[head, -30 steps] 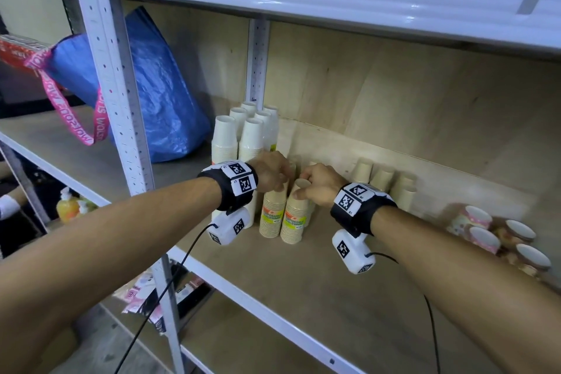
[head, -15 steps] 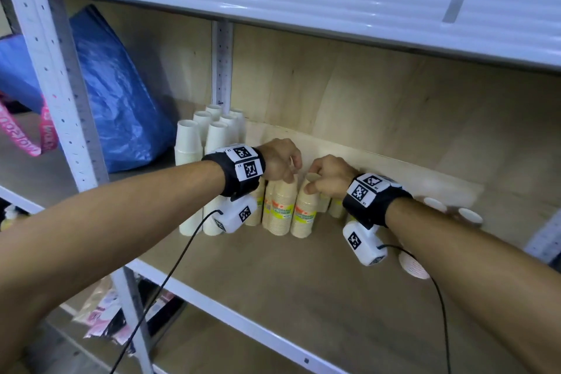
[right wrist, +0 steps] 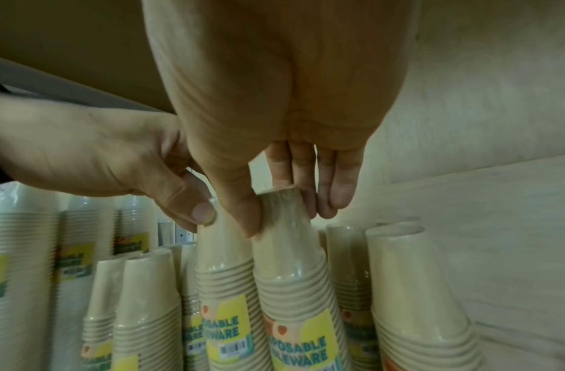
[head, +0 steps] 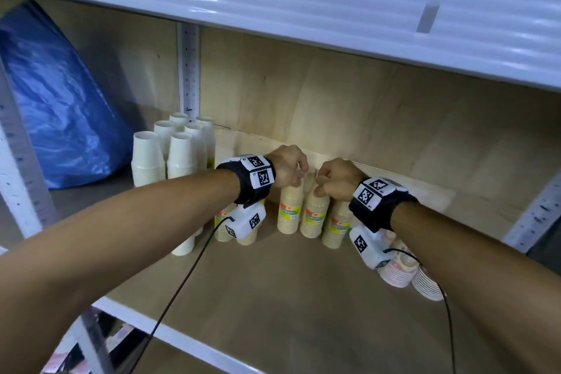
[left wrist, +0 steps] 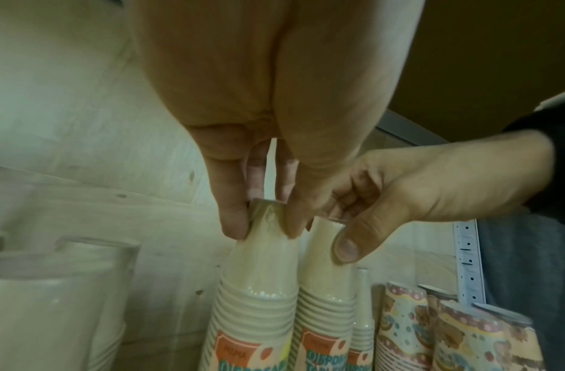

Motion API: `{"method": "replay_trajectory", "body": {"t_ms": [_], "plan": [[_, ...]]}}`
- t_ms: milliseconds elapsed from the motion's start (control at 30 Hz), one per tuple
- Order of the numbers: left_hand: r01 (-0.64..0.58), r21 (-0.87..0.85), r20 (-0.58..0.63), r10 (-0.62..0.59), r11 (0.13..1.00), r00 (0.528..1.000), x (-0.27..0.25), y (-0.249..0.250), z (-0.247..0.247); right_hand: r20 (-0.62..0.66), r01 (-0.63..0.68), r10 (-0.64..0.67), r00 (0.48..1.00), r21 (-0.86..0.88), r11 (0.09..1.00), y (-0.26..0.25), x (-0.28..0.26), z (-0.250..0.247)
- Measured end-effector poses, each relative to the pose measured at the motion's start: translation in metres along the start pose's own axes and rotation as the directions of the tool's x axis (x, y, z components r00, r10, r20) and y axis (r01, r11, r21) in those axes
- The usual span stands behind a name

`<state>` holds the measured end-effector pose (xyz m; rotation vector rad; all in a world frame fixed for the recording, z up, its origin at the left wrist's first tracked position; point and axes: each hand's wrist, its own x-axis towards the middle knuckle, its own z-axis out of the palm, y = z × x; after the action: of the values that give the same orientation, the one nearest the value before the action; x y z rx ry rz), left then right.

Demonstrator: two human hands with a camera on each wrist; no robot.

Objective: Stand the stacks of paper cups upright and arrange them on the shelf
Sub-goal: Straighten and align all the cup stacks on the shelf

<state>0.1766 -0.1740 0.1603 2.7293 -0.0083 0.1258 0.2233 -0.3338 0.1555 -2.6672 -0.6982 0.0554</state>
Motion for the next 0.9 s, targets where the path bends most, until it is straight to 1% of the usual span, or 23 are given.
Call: {"method": "replay_trajectory", "body": {"t_ms": [300, 433, 733, 900], "plan": [[0.002, -0.056, 0.034, 0.0, 0.998, 0.999, 0.031, -0.002, 0.016, 0.003, -0.017, 0.017, 1.0, 0.007, 1.0, 0.022, 0.023, 0.002], [-0.021, -0.029, 0.054, 0.022, 0.999, 0.998, 0.04, -0.003, 0.022, 0.021, -0.016, 0.015, 1.0, 0.022, 1.0, 0.032, 0.03, 0.005], [-0.024, -0.029, 0.084, 0.026, 0.999, 0.996, 0.048, -0.005, 0.035, 0.043, 0.008, -0.007, 0.999, -0.01, 1.0, 0.042, 0.039, 0.015], [-0.029, -0.026, 0.071, 0.031, 0.999, 0.997, 0.047, -0.005, 0.037, 0.046, 0.016, -0.015, 0.999, -0.031, 0.999, 0.045, 0.04, 0.022]]}}
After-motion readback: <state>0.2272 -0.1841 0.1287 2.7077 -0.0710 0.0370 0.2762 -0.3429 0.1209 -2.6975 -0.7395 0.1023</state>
